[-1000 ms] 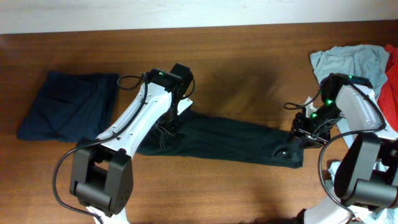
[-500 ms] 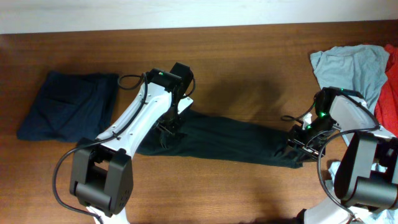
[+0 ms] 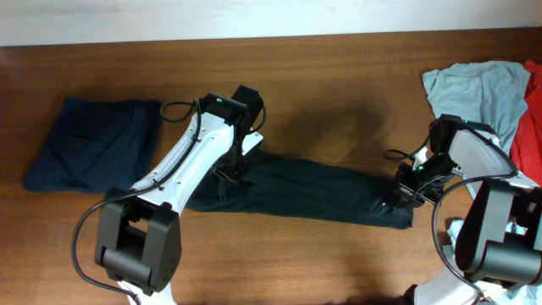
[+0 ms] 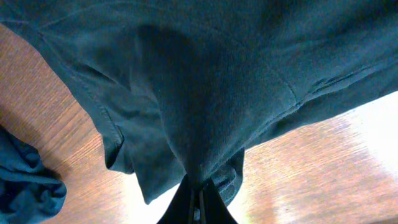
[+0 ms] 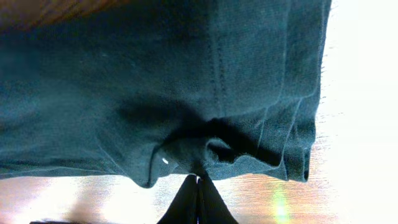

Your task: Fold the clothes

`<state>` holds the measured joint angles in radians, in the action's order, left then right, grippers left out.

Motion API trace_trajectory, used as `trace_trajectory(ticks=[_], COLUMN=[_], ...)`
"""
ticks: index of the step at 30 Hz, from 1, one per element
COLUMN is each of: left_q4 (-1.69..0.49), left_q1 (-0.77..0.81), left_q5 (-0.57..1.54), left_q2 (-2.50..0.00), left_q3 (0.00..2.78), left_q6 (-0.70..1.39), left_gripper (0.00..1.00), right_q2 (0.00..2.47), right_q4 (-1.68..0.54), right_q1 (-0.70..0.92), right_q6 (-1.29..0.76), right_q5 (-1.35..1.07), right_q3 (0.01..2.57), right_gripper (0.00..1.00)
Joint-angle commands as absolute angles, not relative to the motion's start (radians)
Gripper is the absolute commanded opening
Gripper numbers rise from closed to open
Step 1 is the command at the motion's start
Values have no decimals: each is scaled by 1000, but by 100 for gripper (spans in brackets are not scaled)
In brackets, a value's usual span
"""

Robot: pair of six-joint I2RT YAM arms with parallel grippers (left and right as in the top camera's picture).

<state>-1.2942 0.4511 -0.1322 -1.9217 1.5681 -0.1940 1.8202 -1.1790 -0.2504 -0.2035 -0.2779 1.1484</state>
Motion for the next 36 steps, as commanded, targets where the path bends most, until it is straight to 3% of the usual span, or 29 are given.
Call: trace_trajectory(ticks=[1,2,3,4,5,8,12,19,25,29,30,36], left_q4=[-1295,-1295,-1295,-1295,-1295,-1295,-1295,-1295,-1295,-1295,-1295,-1296], left_q1=[444,444,444,444,444,444,444,444,444,444,444,444], left_q5=[-144,-144,-144,-144,-144,-144,-144,-144,-144,-144,-144,-147], left_q2=[-1899,-1899,-1899,-1899,-1899,-1899,-1899,-1899,-1899,-1899,-1899,-1899], left_q3=[1585,1585,1585,1585,1585,1585,1585,1585,1585,1585,1585,1585], left_q6=[-196,-196,-196,-196,-196,-196,-196,-196,-196,-196,-196,-196], left_gripper=[2,2,2,2,2,2,2,2,2,2,2,2], right_q2=[1784,1783,1783,1785,1787,1787,1787,1787,1787,1786,1785,1765], right_q4=[-1199,-1212,-1227,-1240,-1251,-1247,-1169,-1112,-1103,-1110,-1110,-1139], right_q1=[-249,-249,-249,-249,-249,-249,-249,-249,-249,-250,-251,-258], right_q6=[-172,-173,-173,-173,-173,-173,-188,-270,-331,-330,-321,-275], right_q5=[-276,-277,-276,-274,-272,-273,-273,-265,-194,-193,-194,-194], right_q3=[1217,1228,1229,1229,1226,1195,1118,1098,1097,1098,1100,1172], right_gripper=[4,4,25,55,66,70,69,45,44,9,4,4])
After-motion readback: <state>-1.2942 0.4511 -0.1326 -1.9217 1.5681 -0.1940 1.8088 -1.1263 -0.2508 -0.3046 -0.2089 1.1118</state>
